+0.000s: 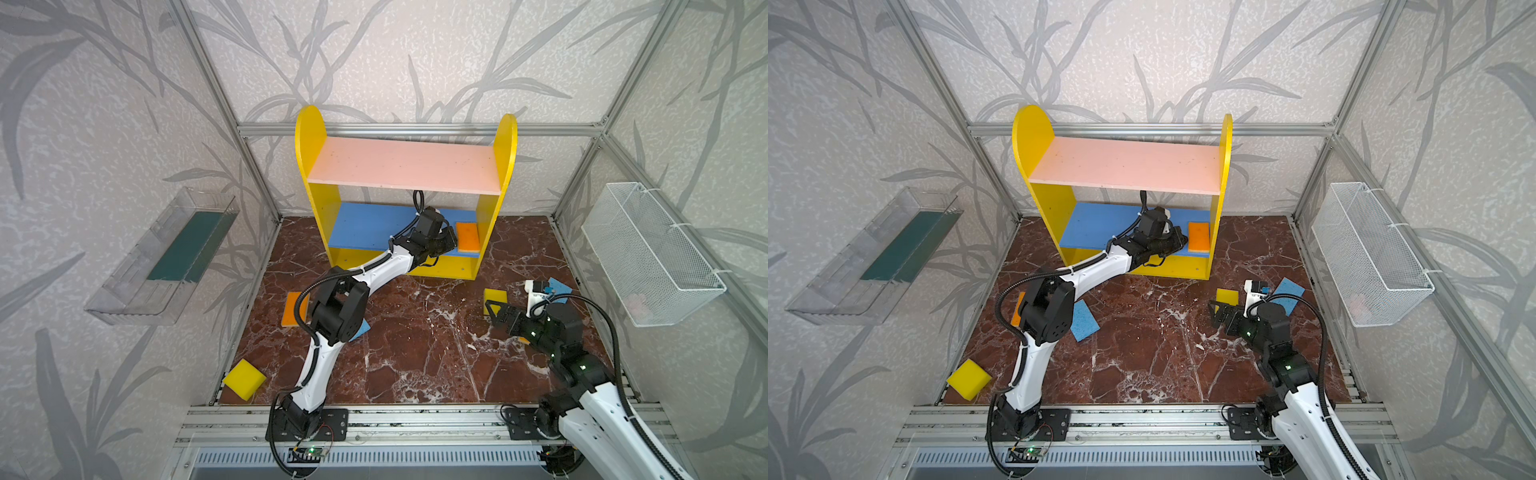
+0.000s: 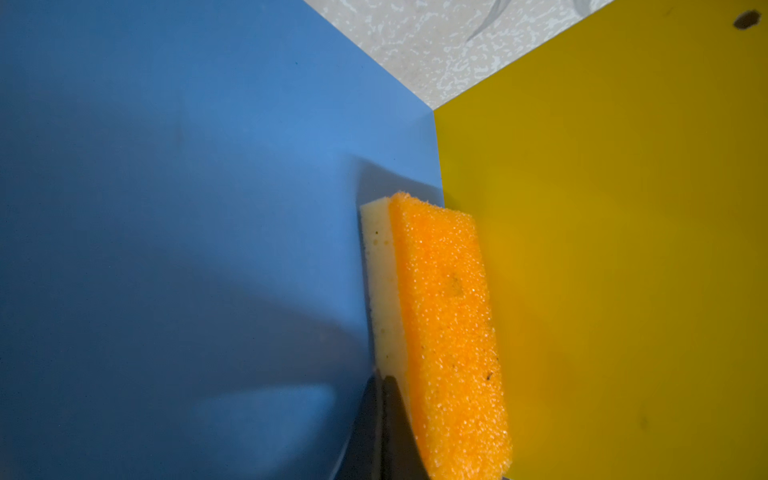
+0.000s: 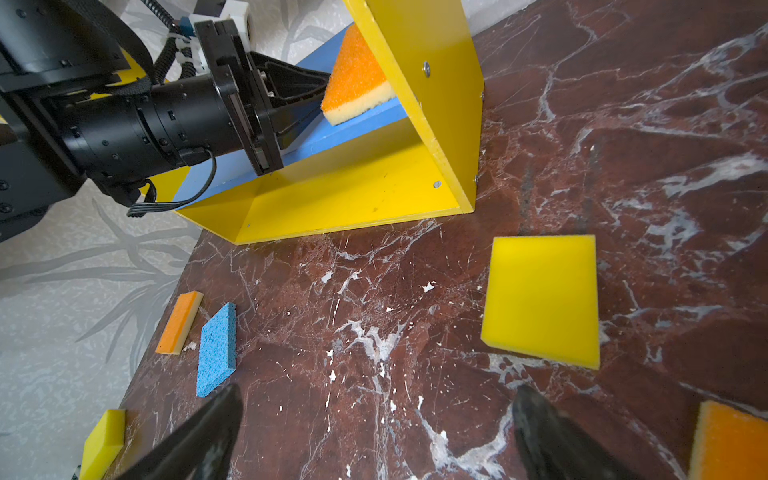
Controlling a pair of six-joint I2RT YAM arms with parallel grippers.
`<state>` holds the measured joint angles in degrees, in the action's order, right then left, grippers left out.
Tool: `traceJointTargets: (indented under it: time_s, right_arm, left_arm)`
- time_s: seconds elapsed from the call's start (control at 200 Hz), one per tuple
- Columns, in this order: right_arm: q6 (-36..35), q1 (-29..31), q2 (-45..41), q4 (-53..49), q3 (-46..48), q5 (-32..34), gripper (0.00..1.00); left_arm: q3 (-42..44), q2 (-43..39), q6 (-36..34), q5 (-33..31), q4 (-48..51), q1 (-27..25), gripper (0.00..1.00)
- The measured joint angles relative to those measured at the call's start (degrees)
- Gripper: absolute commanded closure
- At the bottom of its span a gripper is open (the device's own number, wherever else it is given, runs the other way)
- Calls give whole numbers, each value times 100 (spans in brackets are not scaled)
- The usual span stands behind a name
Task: Place and organize the cleaning sponges onto the shelf
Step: 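Push the sponge with the left gripper into the shelf corner, then release the sponge and withdraw the left gripper while the right gripper grasps the yellow sponge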
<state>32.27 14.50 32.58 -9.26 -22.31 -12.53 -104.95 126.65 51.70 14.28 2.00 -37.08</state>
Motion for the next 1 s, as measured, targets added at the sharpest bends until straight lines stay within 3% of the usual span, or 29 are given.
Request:
traceJointTargets:
  time_s: [0.24,0.355,0.47,0.67,0.75,0.9,1.0]
  right_arm:
    - [0,0,0,0,0,0,1]
    - [0,0,-2,-2,0,0,1]
    - [2,0,0,-13,0,0,1]
    - [4,0,2,-166,-4,-17,1]
    - [2,0,44,-302,-11,20,0]
    - [4,-52,199,-498,-13,157,30]
    - [-2,-345,452,-590,-20,157,33]
  left_arm:
    - [-61,37,35,22,55,13,100]
    - [122,-76,-63,-37,33,13,72]
    - [540,-494,-205,-149,31,28,52]
    - [1379,-1309,-411,-387,48,79,31]
    - [1729,-1631,-496,-459,33,79,29]
    - [2581,-2317,-629,-595,-111,105,29]
    - [3237,-2782,-675,-634,-295,103,29]
